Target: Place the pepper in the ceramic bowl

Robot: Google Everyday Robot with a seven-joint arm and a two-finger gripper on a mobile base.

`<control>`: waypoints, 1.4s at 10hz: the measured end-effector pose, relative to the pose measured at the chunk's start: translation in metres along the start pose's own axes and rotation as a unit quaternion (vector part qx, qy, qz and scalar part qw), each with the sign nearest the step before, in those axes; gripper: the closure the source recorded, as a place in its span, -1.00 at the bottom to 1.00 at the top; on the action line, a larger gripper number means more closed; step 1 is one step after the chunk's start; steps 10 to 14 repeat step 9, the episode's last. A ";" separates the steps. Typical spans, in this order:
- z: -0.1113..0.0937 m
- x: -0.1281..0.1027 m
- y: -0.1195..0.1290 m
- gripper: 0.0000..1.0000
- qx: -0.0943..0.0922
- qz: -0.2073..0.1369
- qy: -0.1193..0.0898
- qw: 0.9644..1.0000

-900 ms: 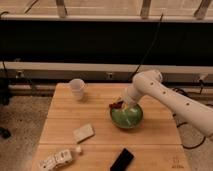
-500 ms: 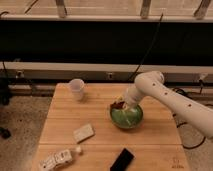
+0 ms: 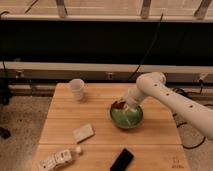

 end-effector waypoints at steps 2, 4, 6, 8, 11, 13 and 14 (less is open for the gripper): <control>0.000 0.001 0.001 0.12 0.002 0.004 0.000 1.000; 0.000 0.004 0.002 -0.17 0.003 0.008 0.000 1.000; 0.000 0.006 0.003 -0.33 0.004 0.011 0.000 1.000; 0.001 0.007 0.004 -0.33 0.005 0.014 -0.001 1.000; 0.000 0.009 0.005 -0.33 0.006 0.017 -0.001 1.000; 0.000 0.009 0.005 -0.33 0.006 0.017 -0.001 1.000; 0.000 0.009 0.005 -0.33 0.006 0.017 -0.001 1.000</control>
